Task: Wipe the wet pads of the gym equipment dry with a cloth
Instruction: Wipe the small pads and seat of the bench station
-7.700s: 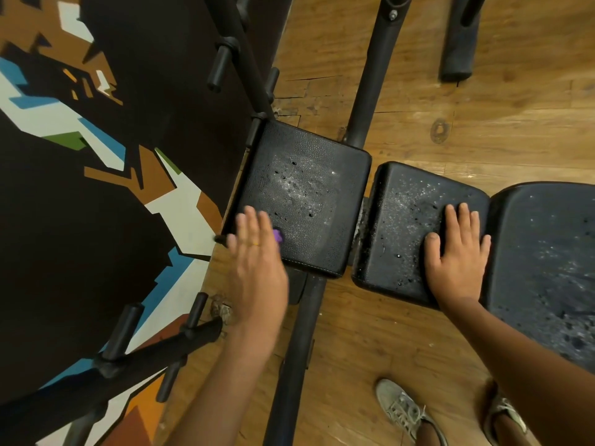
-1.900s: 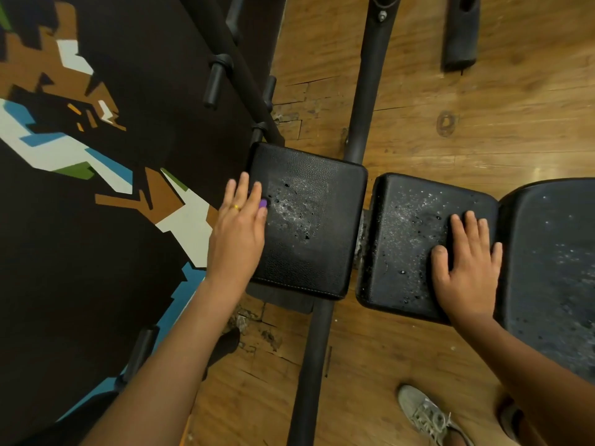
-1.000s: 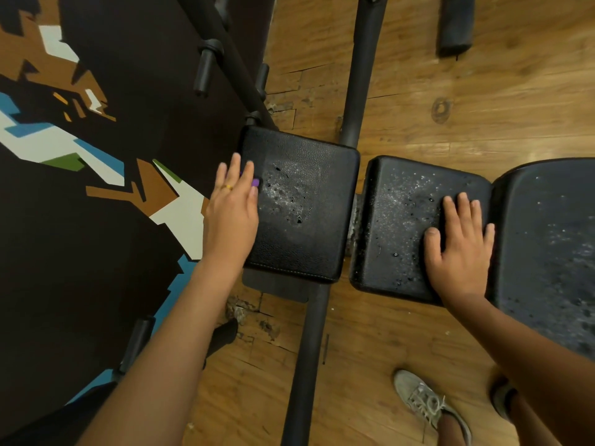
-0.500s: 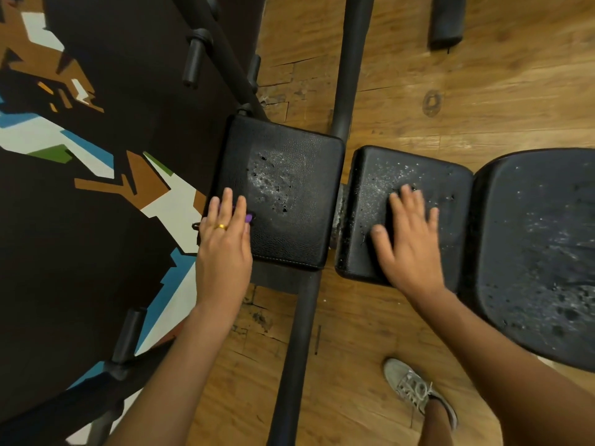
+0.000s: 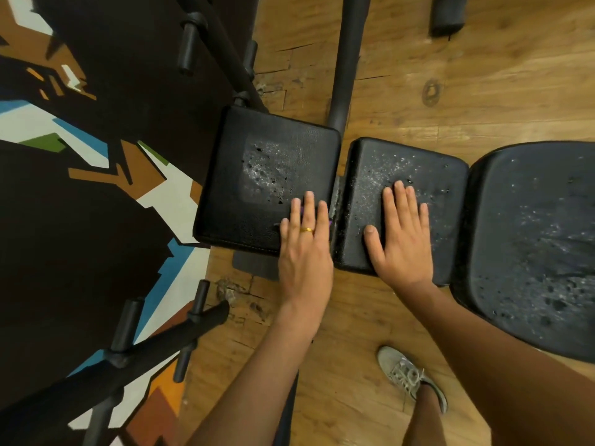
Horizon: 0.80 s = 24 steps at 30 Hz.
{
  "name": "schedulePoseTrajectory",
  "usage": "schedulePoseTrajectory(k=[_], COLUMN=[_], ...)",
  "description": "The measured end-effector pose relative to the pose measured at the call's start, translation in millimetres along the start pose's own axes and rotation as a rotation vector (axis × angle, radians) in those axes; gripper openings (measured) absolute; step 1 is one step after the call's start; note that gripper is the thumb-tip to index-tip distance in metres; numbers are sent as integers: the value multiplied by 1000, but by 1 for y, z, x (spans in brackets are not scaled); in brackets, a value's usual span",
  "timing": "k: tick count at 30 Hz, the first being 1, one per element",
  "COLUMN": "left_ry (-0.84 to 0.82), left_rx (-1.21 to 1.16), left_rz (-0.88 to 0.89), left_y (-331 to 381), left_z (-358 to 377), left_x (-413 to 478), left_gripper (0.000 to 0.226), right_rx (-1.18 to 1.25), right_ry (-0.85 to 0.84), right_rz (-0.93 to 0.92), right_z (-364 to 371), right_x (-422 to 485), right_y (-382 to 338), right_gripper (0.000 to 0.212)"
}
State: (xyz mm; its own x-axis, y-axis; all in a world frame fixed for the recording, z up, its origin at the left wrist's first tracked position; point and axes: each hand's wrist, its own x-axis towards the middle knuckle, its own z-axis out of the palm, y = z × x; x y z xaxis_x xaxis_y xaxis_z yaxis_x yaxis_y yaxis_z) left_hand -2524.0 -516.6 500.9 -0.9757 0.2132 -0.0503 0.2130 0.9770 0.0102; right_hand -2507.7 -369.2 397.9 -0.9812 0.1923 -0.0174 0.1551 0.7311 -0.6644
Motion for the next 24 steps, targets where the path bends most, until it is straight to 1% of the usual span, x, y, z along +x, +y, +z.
schedulePoseTrajectory(k=[2,6,11,13,18,20,24], left_ry=[-13,-12,-19,-13,21,40,51], left_rx=[-13,-26,-47,-51,-35,-48,-82], left_rz=[7,80,115,108,28,13,43], left_y=[-2,-14,-5,0,15,17,10], left_z=[0,-2,-3,-4,-9,-7,1], left_x=[-1,-7,31,59,117,113,65], left_gripper=[55,58,60,63,69,68,66], right_rx=[-4,6,-5,-11,-7,-6,1], right_ry=[1,8,3,5,20,22,23], right_rz=[4,6,9,11,1,1,1], right_z=[2,1,1,1,4,4,3], right_x=[0,-1,0,0,0,0,0], right_y=[1,1,0,0,1,1,1], right_gripper=[70,70,70,70,70,70,70])
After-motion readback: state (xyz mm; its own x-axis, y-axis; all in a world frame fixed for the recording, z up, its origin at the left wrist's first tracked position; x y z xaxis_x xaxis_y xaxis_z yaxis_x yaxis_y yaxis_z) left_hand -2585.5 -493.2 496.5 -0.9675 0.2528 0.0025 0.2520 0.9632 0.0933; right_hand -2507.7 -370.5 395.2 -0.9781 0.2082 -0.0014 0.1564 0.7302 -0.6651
